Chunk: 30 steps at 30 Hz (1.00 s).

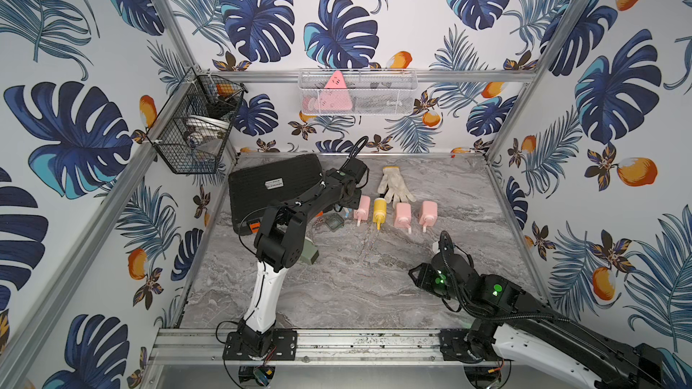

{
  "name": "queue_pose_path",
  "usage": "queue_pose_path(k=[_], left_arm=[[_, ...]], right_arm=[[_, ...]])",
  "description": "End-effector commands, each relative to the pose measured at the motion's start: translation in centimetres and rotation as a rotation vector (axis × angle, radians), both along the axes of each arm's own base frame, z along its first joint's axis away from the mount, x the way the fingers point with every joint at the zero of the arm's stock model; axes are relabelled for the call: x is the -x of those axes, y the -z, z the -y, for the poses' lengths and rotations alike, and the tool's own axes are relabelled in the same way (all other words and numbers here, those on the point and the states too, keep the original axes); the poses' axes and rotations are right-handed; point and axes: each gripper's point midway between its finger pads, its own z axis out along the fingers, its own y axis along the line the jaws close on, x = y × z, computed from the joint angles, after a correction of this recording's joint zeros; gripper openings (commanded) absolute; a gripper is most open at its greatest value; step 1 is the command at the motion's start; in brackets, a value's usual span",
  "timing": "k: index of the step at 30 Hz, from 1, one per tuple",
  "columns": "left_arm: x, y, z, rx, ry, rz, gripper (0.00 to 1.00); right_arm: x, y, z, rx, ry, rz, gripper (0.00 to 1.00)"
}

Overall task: Put the tray back into the pencil sharpener
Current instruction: Move the container to the center of the board.

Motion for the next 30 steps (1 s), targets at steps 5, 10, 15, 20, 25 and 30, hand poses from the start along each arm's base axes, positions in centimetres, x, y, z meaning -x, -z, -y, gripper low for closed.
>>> queue_pose_path(k=[5, 10, 15, 20, 25, 30], left_arm=[[1.7, 0.0, -1.7, -0.03, -0.022, -0.001, 0.0], [3.2, -0.5, -2.6, -0.041, -0.036, -0.009, 0.0], [4.9, -0.8, -3.3, -0.05, -0.028, -0.022, 0.0], [4.1, -1.7, -3.1, -0.048, -0.029, -0.004, 0.0], [2.5, -1.7, -2.0, -0.024, -0.026, 0.008, 0.0], [1.7, -0.3, -1.3, -0.02, -0.023, -0.014, 0.0]], right_arm=[[-0.2, -0.2, -0.1, -0.004, -0.003, 0.007, 0.42], [-0.1, -0.2, 0.0, -0.011, -0.001, 0.008, 0.42], [0.0, -0.4, 0.1, -0.018, 0.002, 0.013, 0.42], [0.0, -0.3, -0.1, -0.021, -0.006, 0.01, 0.41], [0.0, -0.4, -0.1, -0.018, -0.004, 0.009, 0.41], [0.0, -0.5, 0.1, -0.015, -0.003, 0.011, 0.41]])
